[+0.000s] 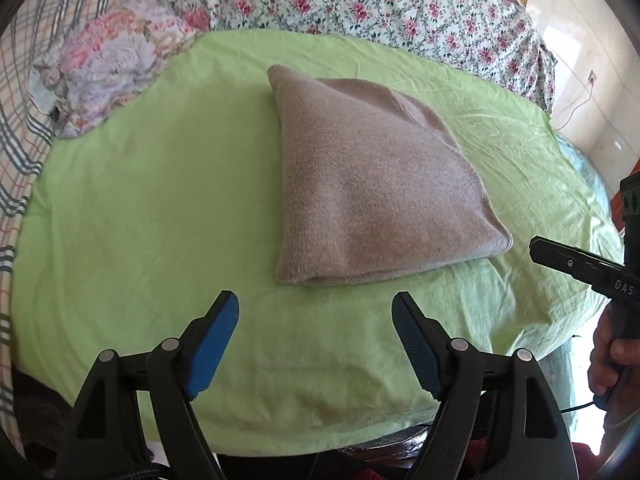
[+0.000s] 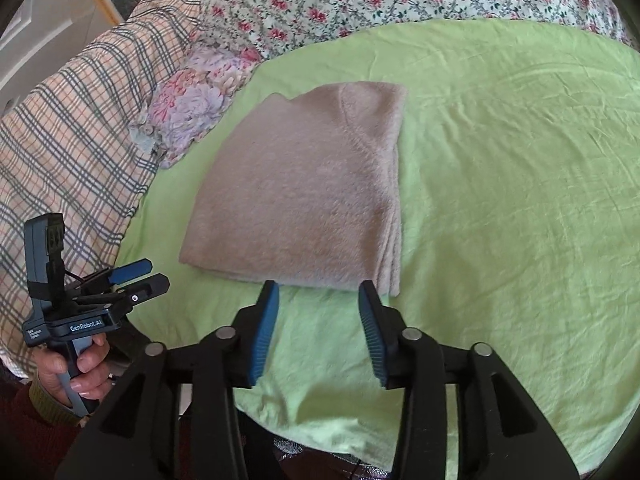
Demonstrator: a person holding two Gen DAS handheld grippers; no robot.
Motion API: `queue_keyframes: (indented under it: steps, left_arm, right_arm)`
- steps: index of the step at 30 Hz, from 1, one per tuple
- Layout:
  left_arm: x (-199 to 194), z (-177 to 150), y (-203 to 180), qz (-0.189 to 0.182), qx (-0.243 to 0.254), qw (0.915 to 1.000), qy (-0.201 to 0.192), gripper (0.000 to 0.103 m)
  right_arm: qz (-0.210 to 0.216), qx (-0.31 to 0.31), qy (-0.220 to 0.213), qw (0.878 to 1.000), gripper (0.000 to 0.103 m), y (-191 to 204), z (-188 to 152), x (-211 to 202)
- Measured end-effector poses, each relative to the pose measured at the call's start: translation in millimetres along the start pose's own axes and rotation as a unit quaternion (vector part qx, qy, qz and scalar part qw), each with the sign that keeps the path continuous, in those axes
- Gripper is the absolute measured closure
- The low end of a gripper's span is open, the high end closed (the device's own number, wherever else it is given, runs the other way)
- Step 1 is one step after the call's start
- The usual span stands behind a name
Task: Fold small clothes
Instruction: 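Open both grippers and pull them back from the folded sweater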
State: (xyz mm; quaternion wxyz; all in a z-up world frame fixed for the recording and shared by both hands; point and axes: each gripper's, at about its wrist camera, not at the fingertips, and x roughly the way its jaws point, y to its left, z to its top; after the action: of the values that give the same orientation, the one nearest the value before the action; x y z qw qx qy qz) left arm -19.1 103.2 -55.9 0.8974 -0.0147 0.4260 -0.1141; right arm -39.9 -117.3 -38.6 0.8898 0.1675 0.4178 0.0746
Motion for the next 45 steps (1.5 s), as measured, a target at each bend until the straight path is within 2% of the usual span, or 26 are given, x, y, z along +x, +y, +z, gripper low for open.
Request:
queue_keyframes:
  steps: [4, 9, 12, 23, 33, 45]
  left_arm:
    - [-4.2, -0.1, -4.6, 0.019, 0.010, 0.9998, -0.005, 0.022]
    - [-2.0, 8.3, -5.5, 0.036, 0.018, 0.9992, -0.007, 0.021]
    - [2.5, 14.8, -5.4, 0.037, 0.016, 0.9992, -0.001, 0.020]
    - [12.3, 38.4, -6.2, 0.048, 0.014, 0.9987, -0.004, 0.015]
    - [24.5, 51.6, -8.8, 0.082, 0.017, 0.9964, 0.007, 0.013]
    - [24.1, 65.7, -12.2, 0.098, 0.019, 0.9948, -0.016, 0.010]
  right_arm:
    - [-0.001, -0.002, -0.003, 1.000, 0.049, 2.7, 0.5, -1.4]
    - [-0.006, -0.005, -0.013, 1.000, 0.030, 0.2, 8.3, -3.9]
    - [-0.015, -0.011, -0.012, 1.000, 0.026, -2.3, 13.8, -1.1]
    - [-0.019, -0.022, -0.003, 1.000, 0.023, -8.2, 31.7, 10.3]
    - [-0.022, -0.032, 0.003, 0.999, 0.020, -4.1, 43.7, 25.3]
    - [-0.018, -0.044, 0.010, 0.999, 0.016, 10.1, 51.6, 42.6]
